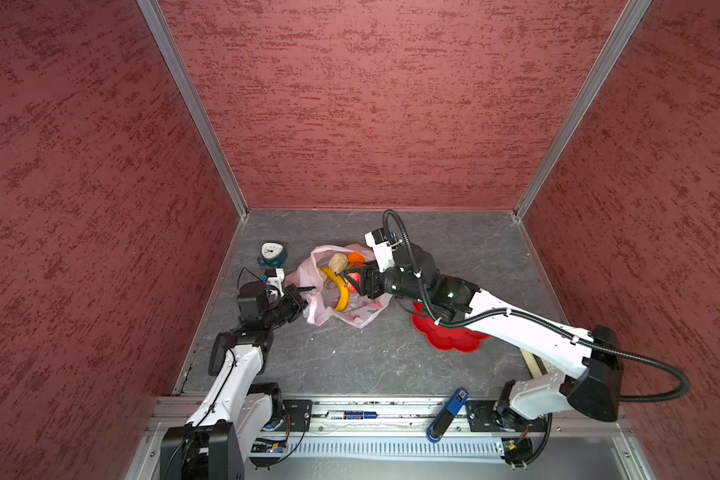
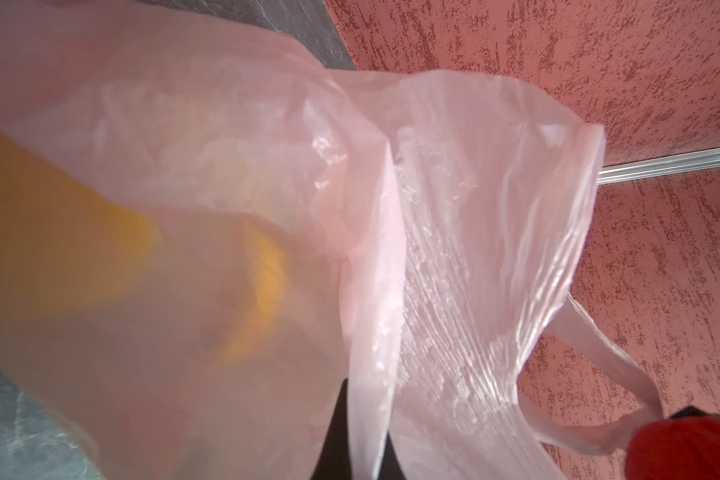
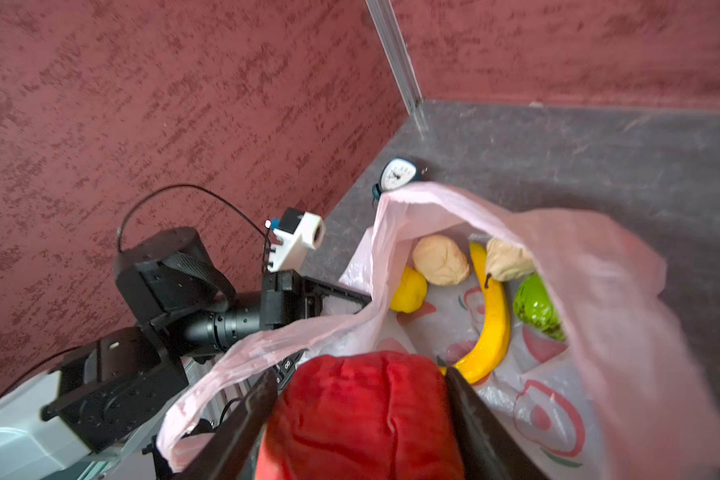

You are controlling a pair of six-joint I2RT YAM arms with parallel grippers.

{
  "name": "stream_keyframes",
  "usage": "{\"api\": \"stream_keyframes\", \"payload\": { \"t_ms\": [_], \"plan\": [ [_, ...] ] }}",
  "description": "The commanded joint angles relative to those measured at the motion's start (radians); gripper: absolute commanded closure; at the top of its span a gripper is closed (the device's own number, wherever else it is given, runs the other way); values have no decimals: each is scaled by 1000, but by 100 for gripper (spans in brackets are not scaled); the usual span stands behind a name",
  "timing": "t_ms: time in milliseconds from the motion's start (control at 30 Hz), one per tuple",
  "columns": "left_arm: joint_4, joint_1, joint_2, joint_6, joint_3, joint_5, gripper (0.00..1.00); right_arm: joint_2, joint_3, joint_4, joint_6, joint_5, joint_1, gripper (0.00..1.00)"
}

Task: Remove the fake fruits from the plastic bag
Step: 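Close the right gripper on the red apple and lift it out, then carry the red apple over the red flower bowl with the right gripper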

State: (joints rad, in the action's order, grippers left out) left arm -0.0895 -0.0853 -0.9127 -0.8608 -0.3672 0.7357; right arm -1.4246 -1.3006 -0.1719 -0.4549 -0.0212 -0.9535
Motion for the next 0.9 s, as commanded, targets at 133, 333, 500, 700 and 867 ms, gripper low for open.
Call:
{"api": "stream_keyframes", "payload": {
  "t_ms": [133, 333, 500, 700, 867],
  "plan": [
    [-33, -7, 8, -9, 20, 4, 95, 126, -74, -90, 128, 244, 59, 86],
    [-38, -7, 9, -11, 19, 4, 95, 181, -7, -208, 71, 287, 206, 86],
    [-38, -7, 8, -7, 16, 4, 95, 203, 111, -330, -15, 305, 325, 85],
    [-38, -7, -3, -6, 16, 4, 95, 225, 323, -339, -113, 276, 400, 85],
    [-29, -8, 7, -3, 14, 4, 95, 210, 454, -289, -161, 260, 419, 85]
  ]
}}
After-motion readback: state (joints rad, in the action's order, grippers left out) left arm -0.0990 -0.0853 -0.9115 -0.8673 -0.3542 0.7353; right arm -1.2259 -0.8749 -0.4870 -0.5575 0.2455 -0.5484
